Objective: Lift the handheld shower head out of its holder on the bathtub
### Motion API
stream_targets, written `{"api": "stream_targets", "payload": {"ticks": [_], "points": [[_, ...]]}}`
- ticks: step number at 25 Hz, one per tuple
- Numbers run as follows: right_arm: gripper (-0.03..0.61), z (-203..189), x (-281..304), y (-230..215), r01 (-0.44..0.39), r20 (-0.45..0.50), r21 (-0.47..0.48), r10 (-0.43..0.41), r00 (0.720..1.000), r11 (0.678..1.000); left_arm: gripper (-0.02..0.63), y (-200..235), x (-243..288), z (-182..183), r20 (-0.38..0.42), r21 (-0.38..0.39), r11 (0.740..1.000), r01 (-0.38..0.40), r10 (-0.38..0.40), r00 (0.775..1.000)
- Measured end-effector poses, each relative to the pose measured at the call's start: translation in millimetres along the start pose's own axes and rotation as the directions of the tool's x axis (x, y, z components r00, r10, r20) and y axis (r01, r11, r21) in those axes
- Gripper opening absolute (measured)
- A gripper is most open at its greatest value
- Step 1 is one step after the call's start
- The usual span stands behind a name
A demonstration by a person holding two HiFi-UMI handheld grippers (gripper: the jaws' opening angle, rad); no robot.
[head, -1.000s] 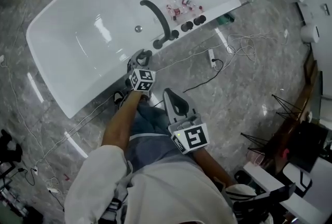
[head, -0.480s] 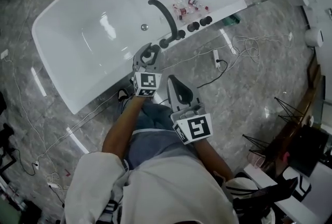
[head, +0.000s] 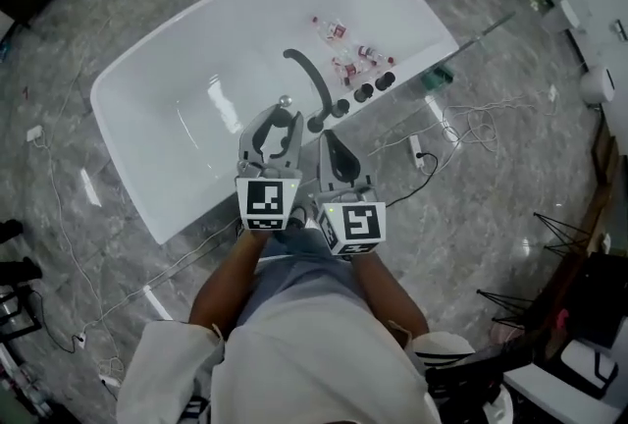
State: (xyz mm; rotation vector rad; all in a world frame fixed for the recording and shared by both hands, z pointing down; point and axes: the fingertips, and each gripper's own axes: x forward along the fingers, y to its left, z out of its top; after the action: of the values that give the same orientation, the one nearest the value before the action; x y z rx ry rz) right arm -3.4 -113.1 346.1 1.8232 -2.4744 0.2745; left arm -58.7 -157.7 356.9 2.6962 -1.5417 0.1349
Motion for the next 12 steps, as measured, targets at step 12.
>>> {"api": "stream_targets", "payload": {"ticks": [12], "points": [[0.018, 76.6, -59.2, 24.2, 0.017, 0.112, -0.029, -0.014, 0.994, 0.999, 0.146, -12.9, -72.6, 111.3, 0.099, -0.087, 0.996, 0.005, 0.004, 0.995]]}}
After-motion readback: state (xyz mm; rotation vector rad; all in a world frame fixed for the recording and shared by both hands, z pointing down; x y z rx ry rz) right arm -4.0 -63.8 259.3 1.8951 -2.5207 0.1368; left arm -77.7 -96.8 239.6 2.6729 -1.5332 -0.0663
